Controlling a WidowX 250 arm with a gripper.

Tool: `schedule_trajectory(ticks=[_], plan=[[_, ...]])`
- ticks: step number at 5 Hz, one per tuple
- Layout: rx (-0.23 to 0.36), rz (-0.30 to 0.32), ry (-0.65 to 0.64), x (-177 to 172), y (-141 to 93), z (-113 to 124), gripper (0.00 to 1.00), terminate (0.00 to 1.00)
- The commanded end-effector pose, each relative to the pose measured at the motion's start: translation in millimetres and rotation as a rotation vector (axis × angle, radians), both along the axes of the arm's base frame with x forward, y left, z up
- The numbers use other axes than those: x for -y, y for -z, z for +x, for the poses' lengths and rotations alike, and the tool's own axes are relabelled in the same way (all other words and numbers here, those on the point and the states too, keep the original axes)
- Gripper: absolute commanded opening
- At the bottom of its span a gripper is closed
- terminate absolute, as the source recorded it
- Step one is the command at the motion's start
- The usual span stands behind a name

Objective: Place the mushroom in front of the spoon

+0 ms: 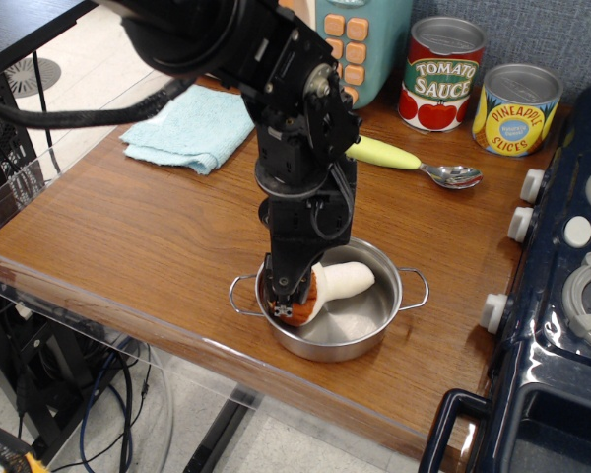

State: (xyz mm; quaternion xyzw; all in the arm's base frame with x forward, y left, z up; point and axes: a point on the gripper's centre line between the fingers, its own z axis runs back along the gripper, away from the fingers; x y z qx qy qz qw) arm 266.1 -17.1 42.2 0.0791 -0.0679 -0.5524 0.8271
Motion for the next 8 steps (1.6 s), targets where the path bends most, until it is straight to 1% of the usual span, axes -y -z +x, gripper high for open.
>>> schedule_trajectory(ticks=[1, 2, 3, 4, 5, 6, 7, 8], plan=[[0.051, -0.009, 0.018, 3.4, -19.1, 9.0, 0.00, 0.00], [0.108, 0.039, 0.046, -5.9, -43.7, 10.7, 0.00, 0.00], [0.178, 0.028, 0.056, -11.6, -71.8, 15.8, 0.00, 0.00], [0.257, 0.039, 0.119, -4.9, -93.8, 31.7, 0.00, 0.00], [0.282, 0.042, 0.194, 7.9, -101.0, 60.1, 0.00, 0.00], [0.273, 0.042, 0.226, 16.6, -91.5, 84.4, 0.00, 0.00], [0.250, 0.054, 0.252, 21.6, -82.2, 103.1, 0.00, 0.00], [0.211, 0.062, 0.284, 24.2, -62.2, 114.7, 0.00, 0.00]])
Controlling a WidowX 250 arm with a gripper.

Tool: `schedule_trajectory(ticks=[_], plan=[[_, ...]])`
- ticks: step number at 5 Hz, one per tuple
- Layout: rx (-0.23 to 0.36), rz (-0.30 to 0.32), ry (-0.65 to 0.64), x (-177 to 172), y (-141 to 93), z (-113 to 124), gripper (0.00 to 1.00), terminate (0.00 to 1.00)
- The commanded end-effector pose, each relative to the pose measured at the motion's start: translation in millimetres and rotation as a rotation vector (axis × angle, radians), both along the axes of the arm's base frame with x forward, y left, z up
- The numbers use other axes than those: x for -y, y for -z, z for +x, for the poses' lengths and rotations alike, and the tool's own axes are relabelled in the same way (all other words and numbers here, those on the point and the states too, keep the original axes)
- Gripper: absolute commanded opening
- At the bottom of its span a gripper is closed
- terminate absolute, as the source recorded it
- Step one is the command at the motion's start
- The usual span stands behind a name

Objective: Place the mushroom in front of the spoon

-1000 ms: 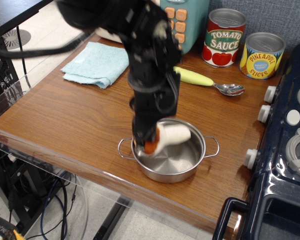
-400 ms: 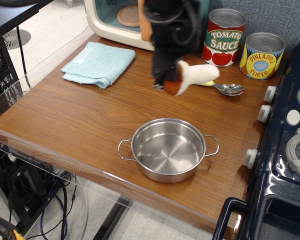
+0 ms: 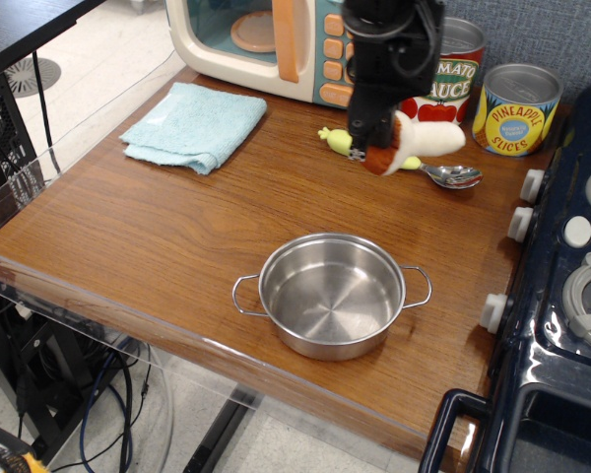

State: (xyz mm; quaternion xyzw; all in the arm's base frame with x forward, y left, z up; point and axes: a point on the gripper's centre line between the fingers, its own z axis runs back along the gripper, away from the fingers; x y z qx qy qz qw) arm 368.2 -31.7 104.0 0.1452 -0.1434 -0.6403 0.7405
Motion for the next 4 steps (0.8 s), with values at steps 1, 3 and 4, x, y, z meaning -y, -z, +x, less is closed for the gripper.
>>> schedule_trajectory(ticks=[1, 3, 4], plan=[[-0.004, 0.032, 0.076, 13.2, 16.7, 15.0, 0.00, 0.00], [-0.055, 0.056, 0.099, 15.5, 36.4, 19.3, 1.00, 0.00], [-0.049, 0.057, 0.094, 17.3, 32.8, 20.9, 1.00, 0.00]])
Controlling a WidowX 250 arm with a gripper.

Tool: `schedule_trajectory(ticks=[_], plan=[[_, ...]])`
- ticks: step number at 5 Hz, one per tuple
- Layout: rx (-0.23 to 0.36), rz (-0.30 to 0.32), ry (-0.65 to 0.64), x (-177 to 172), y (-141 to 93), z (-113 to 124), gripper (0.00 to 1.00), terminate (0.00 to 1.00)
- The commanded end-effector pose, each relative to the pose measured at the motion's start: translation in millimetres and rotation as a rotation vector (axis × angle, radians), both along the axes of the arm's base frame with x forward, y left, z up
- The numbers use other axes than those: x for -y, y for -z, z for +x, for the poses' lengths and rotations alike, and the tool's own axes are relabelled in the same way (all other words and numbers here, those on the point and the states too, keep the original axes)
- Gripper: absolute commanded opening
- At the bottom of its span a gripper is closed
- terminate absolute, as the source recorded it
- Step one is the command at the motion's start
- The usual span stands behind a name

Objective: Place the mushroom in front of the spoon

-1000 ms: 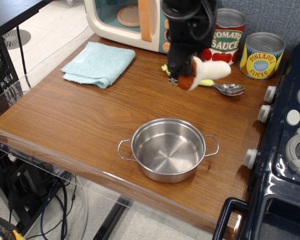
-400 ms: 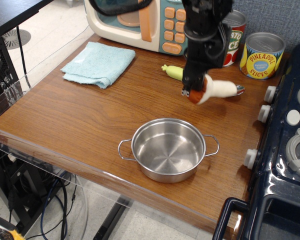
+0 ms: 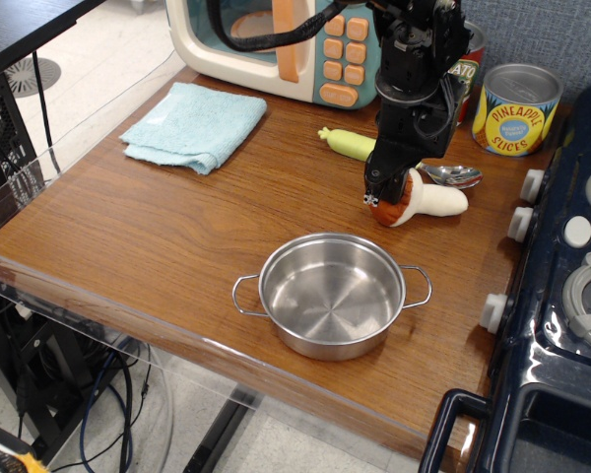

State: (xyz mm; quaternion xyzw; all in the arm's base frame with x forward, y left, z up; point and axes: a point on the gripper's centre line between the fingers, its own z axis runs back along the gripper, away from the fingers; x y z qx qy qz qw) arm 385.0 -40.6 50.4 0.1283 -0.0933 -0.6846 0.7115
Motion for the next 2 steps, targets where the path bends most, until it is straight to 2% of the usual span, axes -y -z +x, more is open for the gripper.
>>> schedule_trajectory(ticks=[1, 2], plan=[[0.058, -0.004, -0.018, 5.1, -22.5, 2.2, 1.00, 0.00], [0.081, -0.020, -0.014, 4.4, -38.8, 2.0, 1.00, 0.00]])
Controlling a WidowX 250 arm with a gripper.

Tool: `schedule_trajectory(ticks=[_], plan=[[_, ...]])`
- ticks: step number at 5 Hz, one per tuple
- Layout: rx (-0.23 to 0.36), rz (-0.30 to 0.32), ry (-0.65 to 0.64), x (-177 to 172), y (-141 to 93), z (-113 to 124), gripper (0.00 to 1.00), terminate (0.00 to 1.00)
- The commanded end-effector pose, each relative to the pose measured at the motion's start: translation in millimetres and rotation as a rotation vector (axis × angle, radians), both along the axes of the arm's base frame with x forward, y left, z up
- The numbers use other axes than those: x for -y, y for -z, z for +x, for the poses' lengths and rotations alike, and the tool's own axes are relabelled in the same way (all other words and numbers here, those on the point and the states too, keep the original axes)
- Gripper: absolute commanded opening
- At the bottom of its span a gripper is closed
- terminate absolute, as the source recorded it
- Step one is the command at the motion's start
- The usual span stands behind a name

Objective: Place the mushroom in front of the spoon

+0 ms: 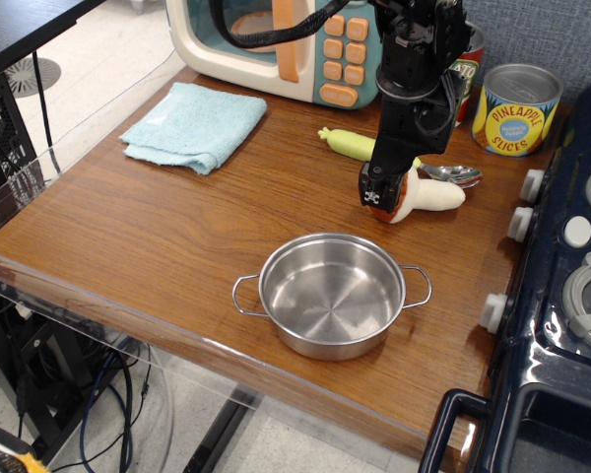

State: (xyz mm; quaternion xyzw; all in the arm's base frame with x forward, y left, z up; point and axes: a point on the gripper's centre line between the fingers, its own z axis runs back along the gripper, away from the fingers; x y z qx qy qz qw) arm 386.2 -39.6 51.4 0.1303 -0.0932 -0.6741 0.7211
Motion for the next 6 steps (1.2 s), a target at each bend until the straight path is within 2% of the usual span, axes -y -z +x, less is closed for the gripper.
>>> schedule_trajectory(ticks=[1, 2, 3, 5, 6], plan=[[0.117, -0.061, -0.012, -2.9, -63.3, -1.6, 1.00, 0.00], [0.181, -0.088, -0.011, -11.2, -88.6, -13.4, 1.00, 0.00], [0.183, -0.090, -0.012, -17.8, -96.6, -25.7, 1.00, 0.00], [0.183, -0.090, -0.012, -17.8, -96.6, -25.7, 1.00, 0.00], [0.183, -0.090, -0.012, -17.8, -96.6, -25.7, 1.00, 1.00]])
